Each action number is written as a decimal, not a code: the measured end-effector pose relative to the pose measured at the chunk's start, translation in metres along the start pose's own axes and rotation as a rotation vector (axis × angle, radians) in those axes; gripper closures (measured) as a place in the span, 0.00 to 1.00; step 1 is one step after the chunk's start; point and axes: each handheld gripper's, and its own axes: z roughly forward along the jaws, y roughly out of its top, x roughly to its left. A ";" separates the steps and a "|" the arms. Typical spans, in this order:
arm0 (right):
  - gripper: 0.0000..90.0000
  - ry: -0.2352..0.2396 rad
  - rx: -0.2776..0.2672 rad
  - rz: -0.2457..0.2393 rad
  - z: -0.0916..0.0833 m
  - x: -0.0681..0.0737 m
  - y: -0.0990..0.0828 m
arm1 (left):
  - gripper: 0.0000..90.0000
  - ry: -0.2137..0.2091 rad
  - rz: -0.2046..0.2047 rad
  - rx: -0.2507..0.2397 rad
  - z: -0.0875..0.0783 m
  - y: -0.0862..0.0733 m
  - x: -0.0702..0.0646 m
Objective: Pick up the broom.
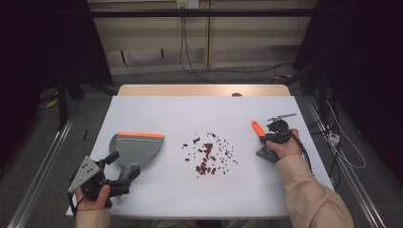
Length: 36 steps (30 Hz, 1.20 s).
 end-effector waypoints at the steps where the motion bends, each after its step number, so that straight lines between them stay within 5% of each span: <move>1: 0.76 0.002 0.007 0.001 0.000 0.000 0.001 | 0.04 -0.002 0.001 0.001 0.000 0.000 0.000; 5: 0.76 0.026 0.022 0.015 0.001 -0.004 0.003 | 0.04 -0.006 0.004 0.002 0.001 0.000 0.000; 13: 0.79 -0.020 0.069 -0.026 0.003 0.004 0.009 | 0.04 -0.013 0.004 -0.002 0.004 0.002 -0.002; 36: 0.80 -0.010 0.047 -0.007 0.001 0.002 0.008 | 0.04 0.000 0.003 -0.003 0.002 0.005 -0.003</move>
